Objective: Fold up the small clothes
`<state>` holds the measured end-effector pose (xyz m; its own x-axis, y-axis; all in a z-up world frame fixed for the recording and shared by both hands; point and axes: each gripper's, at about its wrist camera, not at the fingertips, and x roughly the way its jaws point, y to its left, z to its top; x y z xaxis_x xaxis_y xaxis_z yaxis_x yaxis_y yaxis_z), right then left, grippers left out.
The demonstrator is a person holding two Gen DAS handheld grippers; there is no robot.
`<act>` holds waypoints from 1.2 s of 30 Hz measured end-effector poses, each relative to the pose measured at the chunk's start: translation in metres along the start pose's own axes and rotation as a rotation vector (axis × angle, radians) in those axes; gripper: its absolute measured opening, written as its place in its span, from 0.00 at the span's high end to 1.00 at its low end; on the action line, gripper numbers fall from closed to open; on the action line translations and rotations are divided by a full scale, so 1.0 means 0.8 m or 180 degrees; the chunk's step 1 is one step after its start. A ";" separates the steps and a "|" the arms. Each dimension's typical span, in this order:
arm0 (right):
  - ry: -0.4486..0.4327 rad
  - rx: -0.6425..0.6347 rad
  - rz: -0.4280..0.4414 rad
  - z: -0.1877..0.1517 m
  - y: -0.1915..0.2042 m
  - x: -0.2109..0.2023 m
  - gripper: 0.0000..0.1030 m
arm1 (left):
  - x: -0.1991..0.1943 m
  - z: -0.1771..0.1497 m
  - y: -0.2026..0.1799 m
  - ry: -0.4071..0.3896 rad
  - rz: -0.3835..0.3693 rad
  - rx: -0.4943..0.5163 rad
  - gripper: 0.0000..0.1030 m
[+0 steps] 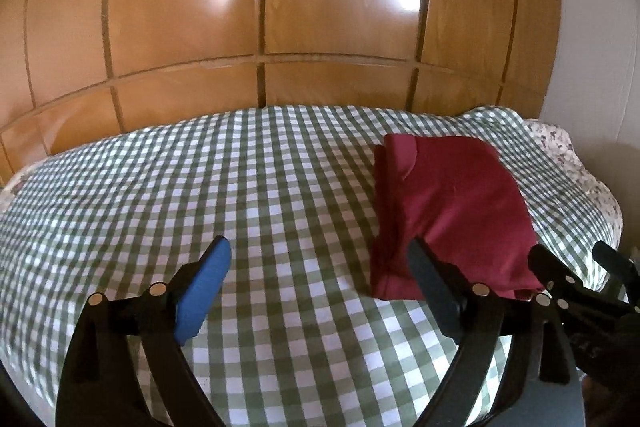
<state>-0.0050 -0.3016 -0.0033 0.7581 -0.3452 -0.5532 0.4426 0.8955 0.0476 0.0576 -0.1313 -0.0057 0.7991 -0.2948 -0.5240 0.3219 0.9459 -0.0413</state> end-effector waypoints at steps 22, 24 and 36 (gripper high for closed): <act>-0.0040 0.0015 -0.0220 -0.004 -0.007 -0.007 0.02 | -0.021 -0.011 0.000 -0.0040 0.0023 -0.0012 0.10; -0.0031 0.0056 -0.0219 -0.004 -0.009 -0.008 0.02 | -0.021 -0.012 0.000 -0.0033 0.0019 -0.0004 0.10; 0.0014 -0.0029 -0.0154 -0.015 0.000 0.000 0.02 | -0.013 -0.017 -0.004 0.0033 0.0016 0.0036 0.10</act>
<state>-0.0109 -0.2984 -0.0130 0.7338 -0.3869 -0.5585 0.4742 0.8803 0.0131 0.0409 -0.1295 -0.0119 0.7955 -0.2884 -0.5329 0.3236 0.9458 -0.0288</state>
